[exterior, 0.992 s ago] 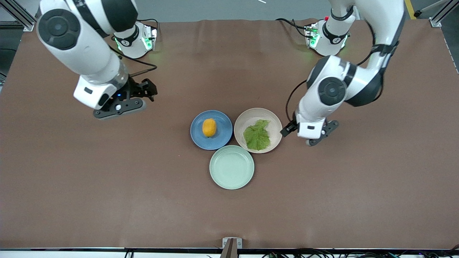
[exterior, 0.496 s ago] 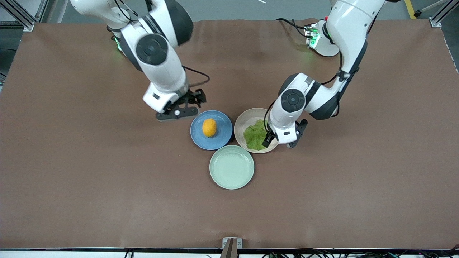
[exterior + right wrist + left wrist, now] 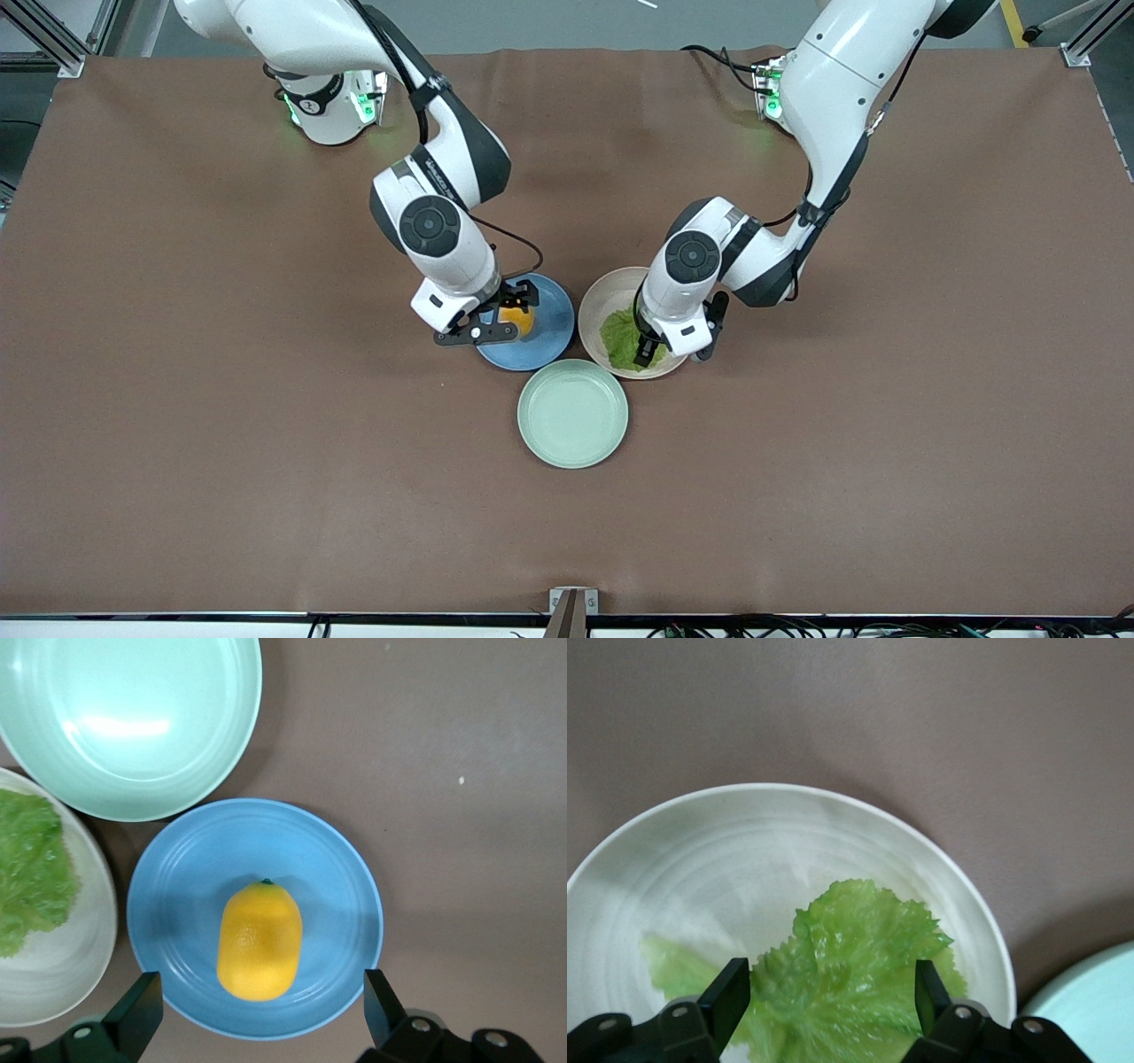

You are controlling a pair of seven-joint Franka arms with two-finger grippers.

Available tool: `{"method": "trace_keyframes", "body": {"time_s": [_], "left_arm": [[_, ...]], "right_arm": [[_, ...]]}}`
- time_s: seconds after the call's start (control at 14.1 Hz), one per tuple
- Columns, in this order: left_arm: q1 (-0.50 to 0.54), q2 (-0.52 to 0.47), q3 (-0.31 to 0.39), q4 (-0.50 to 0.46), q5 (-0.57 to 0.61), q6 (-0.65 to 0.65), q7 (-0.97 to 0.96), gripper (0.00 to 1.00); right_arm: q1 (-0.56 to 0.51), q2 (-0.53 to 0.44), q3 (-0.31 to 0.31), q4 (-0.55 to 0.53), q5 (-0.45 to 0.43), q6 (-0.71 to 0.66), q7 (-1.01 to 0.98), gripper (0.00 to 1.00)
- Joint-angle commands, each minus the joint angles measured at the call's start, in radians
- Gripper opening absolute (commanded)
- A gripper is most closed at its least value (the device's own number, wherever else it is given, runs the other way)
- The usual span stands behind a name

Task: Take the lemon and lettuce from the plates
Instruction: 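Lower and close the right gripper on the lemon while the left gripper grasps lettuce, then lift the lemon with the right gripper while the left gripper lifts the lettuce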

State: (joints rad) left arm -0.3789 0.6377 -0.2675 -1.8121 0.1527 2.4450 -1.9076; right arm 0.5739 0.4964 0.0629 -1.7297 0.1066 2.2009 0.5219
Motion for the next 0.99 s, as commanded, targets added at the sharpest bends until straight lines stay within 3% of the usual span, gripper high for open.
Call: {"method": "trace_keyframes", "body": {"time_s": [0.0, 0.21, 0.35, 0.5, 0.78, 0.92], "left_arm": [[-0.017, 0.028, 0.004, 0.016, 0.021, 0.006, -0.039, 0.75], [-0.015, 0.042, 0.005, 0.016, 0.022, 0.0, -0.051, 0.53], [-0.017, 0.037, 0.01, 0.016, 0.021, -0.012, -0.05, 0.24], [-0.005, 0.007, 0.013, 0.025, 0.022, -0.043, -0.047, 0.03], [0.034, -0.09, 0.011, 0.057, 0.092, -0.15, -0.028, 0.0], [0.08, -0.147, 0.004, 0.054, 0.096, -0.172, 0.051, 0.0]], "right_arm": [[0.011, 0.02, -0.003, -0.011, 0.019, 0.026, 0.029, 1.0], [0.024, 0.068, -0.003, -0.011, 0.033, 0.071, 0.039, 1.0], [0.046, 0.096, -0.003, -0.011, 0.034, 0.094, 0.052, 1.0], [0.053, 0.111, -0.005, -0.013, 0.034, 0.102, 0.067, 1.0], [0.053, 0.12, -0.003, -0.043, 0.034, 0.109, 0.067, 0.96], [0.053, 0.12, -0.003, -0.044, 0.034, 0.109, 0.067, 0.67]]}}
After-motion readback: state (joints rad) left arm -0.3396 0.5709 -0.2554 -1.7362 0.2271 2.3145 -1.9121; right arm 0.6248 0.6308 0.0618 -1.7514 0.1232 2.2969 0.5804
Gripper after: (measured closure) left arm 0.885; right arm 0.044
